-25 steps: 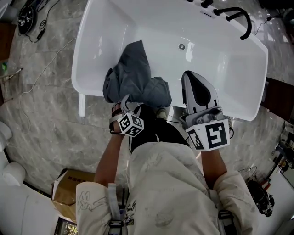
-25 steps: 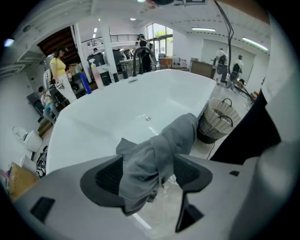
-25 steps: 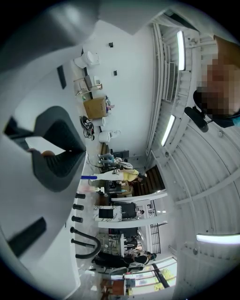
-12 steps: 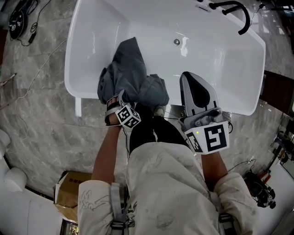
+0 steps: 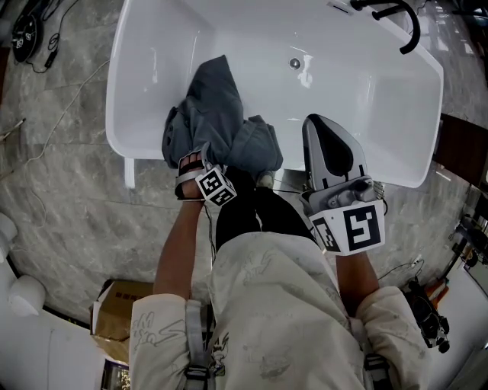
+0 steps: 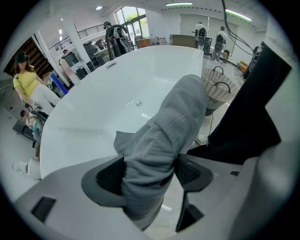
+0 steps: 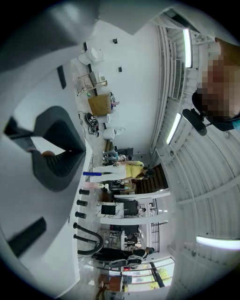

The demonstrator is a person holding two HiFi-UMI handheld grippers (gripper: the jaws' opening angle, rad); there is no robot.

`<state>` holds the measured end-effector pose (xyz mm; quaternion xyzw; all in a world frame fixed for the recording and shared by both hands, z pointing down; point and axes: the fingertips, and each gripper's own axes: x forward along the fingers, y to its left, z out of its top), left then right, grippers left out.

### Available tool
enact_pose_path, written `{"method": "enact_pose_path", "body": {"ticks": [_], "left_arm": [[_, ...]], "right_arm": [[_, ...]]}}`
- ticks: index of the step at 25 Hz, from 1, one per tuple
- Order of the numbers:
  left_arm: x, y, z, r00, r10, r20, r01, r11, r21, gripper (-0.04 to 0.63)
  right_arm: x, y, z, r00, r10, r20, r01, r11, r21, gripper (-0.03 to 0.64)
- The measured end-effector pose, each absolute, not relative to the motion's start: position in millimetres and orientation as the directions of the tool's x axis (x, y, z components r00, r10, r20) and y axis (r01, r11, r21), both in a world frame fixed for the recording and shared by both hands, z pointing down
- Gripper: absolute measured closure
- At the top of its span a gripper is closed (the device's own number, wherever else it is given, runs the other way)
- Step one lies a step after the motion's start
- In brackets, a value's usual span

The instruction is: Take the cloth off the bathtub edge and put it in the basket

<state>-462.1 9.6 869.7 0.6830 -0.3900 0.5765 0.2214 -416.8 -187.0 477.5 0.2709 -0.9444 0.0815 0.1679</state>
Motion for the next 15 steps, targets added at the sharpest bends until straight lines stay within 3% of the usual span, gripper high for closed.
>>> {"method": "enact_pose_path", "body": {"ticks": [13,15], "left_arm": [[-456,18,839,0.109,-0.278,0.954,-0.733,-0.671,-0.112,0.401],[-454,24,833,0.129,-0.273,0.953,-0.747,-0.658,-0.088,0.471]], "right_arm": [[-404,-190,459,-0.789,-0.526,0.319,-0.574,0.815,-0.077,0.629],[-403,-190,455,-0.789,-0.531,0.31,-0.578,0.813,-0.078,0.629]]}}
